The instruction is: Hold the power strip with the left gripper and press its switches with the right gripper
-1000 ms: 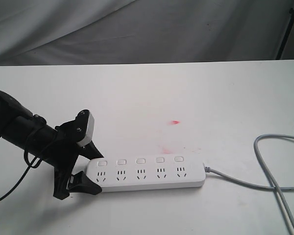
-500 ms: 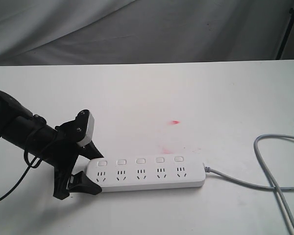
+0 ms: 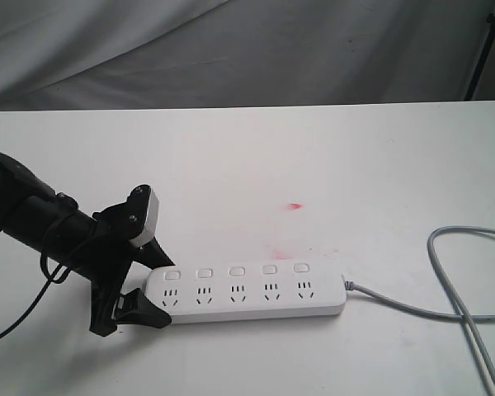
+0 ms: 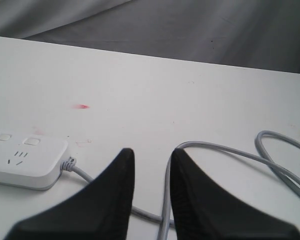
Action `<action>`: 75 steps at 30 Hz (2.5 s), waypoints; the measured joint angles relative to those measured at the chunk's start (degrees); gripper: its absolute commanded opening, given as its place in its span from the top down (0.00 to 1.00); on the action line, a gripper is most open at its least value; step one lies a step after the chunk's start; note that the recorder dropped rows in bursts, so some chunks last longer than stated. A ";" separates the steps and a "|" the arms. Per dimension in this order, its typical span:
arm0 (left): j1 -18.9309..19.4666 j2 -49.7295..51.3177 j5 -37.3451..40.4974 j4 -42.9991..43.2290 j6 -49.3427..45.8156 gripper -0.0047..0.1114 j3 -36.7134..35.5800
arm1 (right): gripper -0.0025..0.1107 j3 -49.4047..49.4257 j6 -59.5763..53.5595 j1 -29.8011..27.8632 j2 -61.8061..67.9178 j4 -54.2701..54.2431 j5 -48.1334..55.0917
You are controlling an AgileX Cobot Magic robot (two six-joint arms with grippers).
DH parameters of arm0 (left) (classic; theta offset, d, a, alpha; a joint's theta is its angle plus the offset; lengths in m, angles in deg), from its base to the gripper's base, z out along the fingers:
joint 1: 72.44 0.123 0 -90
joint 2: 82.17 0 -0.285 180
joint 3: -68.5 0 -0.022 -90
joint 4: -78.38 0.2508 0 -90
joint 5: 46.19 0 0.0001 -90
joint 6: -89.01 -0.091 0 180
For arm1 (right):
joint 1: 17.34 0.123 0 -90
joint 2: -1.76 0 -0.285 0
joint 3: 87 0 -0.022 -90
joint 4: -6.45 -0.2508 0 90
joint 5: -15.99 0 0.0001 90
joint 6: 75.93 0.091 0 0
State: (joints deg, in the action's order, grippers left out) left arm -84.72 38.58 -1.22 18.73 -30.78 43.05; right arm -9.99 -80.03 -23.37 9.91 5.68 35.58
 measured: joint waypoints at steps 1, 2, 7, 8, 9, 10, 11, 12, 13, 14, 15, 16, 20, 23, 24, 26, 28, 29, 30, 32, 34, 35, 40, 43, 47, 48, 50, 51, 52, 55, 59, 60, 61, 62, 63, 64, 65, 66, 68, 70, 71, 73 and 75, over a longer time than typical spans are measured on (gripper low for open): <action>0.00 0.00 0.00 0.00 0.00 0.96 0.00 | 0.77 0.00 0.00 0.00 0.00 0.00 0.00; 0.00 0.00 0.00 0.00 0.00 0.96 0.00 | 0.77 0.00 0.00 0.00 0.00 0.00 0.00; 0.00 0.00 0.00 0.00 0.00 0.96 0.00 | 0.77 0.00 0.00 0.00 0.00 0.00 0.00; 0.00 0.00 0.00 0.00 0.00 0.96 0.00 | 0.77 0.00 0.00 0.00 0.00 0.00 0.00; 0.00 0.00 0.00 0.00 0.00 0.96 0.00 | 0.77 0.00 0.00 0.00 0.00 0.00 0.00; 0.00 0.00 0.00 0.00 0.00 0.96 0.00 | 0.77 0.00 0.00 0.00 0.00 0.00 0.00; 0.00 0.00 0.00 0.00 0.00 0.96 0.00 | 0.77 0.00 0.00 0.00 0.00 0.00 0.00; 0.00 0.00 0.00 0.00 0.00 0.96 0.00 | 0.77 0.00 0.00 0.00 0.00 0.00 0.00; 0.00 0.00 0.00 0.00 0.00 0.96 0.00 | 0.77 0.00 0.00 0.00 0.00 0.00 0.00; 0.00 0.00 0.00 0.00 0.00 0.96 0.00 | 0.77 0.00 0.00 0.00 0.00 0.00 0.00; 0.00 0.00 0.00 0.00 0.00 0.96 0.00 | 0.77 0.00 0.00 0.00 0.00 0.00 0.00; 0.00 0.00 0.00 0.00 0.00 0.96 0.00 | 0.77 0.00 0.00 0.00 0.00 0.00 0.00; 0.00 0.00 0.00 0.00 0.00 0.96 0.00 | 0.77 0.00 0.00 0.00 0.00 0.00 0.00; 0.00 0.00 0.00 0.00 0.00 0.93 0.00 | 0.77 0.00 0.00 0.00 0.00 0.00 0.00; 0.00 0.00 0.00 0.00 0.00 0.90 0.00 | 0.77 0.00 0.00 0.00 0.00 0.00 0.00; 0.00 0.00 0.00 0.00 0.00 0.81 0.00 | 0.77 0.00 0.00 0.00 0.00 0.00 0.00; 0.00 0.00 0.00 0.00 0.00 0.72 0.00 | 0.77 0.00 0.00 0.00 0.00 0.00 0.00; 0.00 0.00 0.00 0.00 0.00 0.66 0.00 | 0.77 0.00 0.00 0.00 0.00 0.00 0.00; 0.00 0.00 0.00 0.00 0.00 0.57 0.00 | 0.77 0.00 0.00 0.00 0.00 0.00 0.00; 0.00 0.00 0.00 0.00 0.24 0.45 0.00 | 0.77 0.00 0.00 0.00 0.00 0.00 0.00; 0.00 0.00 0.00 0.00 1.10 0.37 0.00 | 0.77 0.00 0.00 0.00 0.00 0.00 0.00; 0.00 0.00 0.00 0.12 1.39 0.35 0.00 | 0.77 0.00 0.00 0.00 0.00 0.00 0.00; 0.00 0.00 0.00 0.12 3.35 0.32 0.00 | 0.77 0.00 0.00 0.00 0.00 0.00 0.00; 0.00 0.00 -0.10 0.12 3.96 0.32 0.00 | 0.77 0.00 0.00 0.00 0.00 0.00 0.00; 0.00 0.00 -0.10 0.49 6.01 0.32 0.00 | 0.77 0.00 0.00 0.00 0.00 0.00 0.00; 0.00 0.00 -0.10 0.79 6.90 0.32 0.00 | 0.77 0.00 0.00 0.00 0.00 0.00 0.00; 0.00 0.00 -0.10 1.57 8.98 0.31 0.00 | 0.77 0.00 0.00 0.00 0.00 0.00 0.00; 0.00 0.00 -0.10 1.92 9.88 0.30 0.00 | 0.77 0.00 0.00 0.00 0.00 0.00 0.00; 0.00 0.00 -0.10 2.19 10.53 0.30 0.00 | 0.77 0.00 0.00 0.00 0.00 0.00 0.00; 0.00 0.00 -0.21 2.64 11.19 0.30 0.00 | 0.77 0.00 0.00 0.00 0.00 0.00 0.00; 0.00 0.00 -0.33 2.64 11.19 0.30 0.00 | 0.77 0.00 0.00 0.00 0.00 0.00 0.00; 0.00 0.00 -0.33 2.64 11.19 0.30 0.00 | 0.77 0.00 0.00 0.00 0.00 0.00 0.00; 0.00 0.00 -0.33 2.64 11.08 0.30 0.00 | 0.77 0.00 0.00 0.00 0.00 0.00 0.00; 0.00 0.00 -0.33 2.64 11.08 0.30 0.00 | 0.77 0.00 0.00 0.00 0.00 0.00 0.00; 0.00 0.00 -0.33 2.75 11.08 0.30 0.00 | 0.77 0.00 0.00 0.00 0.00 0.00 0.00; 0.00 0.00 -0.33 2.75 11.08 0.30 0.00 | 0.77 0.00 0.00 0.00 0.00 0.00 0.00; 0.00 -0.10 -0.33 2.93 11.08 0.30 0.00 | 0.77 0.00 0.00 0.00 0.00 0.00 0.00; 0.00 -0.21 -0.33 3.22 11.08 0.30 0.00 | 0.77 0.00 0.00 0.00 0.00 0.00 0.00; 0.00 -0.44 -0.57 3.67 11.08 0.30 0.00 | 0.77 0.00 0.00 0.00 0.00 0.00 0.00; 0.00 -1.07 -1.05 4.23 11.08 0.30 0.00 | 0.77 0.00 0.00 0.00 0.00 0.00 0.00; 0.00 -1.33 -1.16 4.37 11.08 0.30 -0.10 | 0.77 0.00 0.00 0.00 0.00 0.00 0.00; 0.00 -2.30 -1.29 4.47 11.08 0.30 -0.09 | 0.77 0.00 0.00 0.00 0.00 0.00 0.00; 0.00 -3.52 -1.39 4.60 11.08 0.30 -0.09 | 0.77 0.00 0.00 0.00 0.00 0.00 0.00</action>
State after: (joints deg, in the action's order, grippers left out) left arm -84.72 35.06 -2.62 23.33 -19.70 42.96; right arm -9.99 -80.03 -23.37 9.91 5.68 35.58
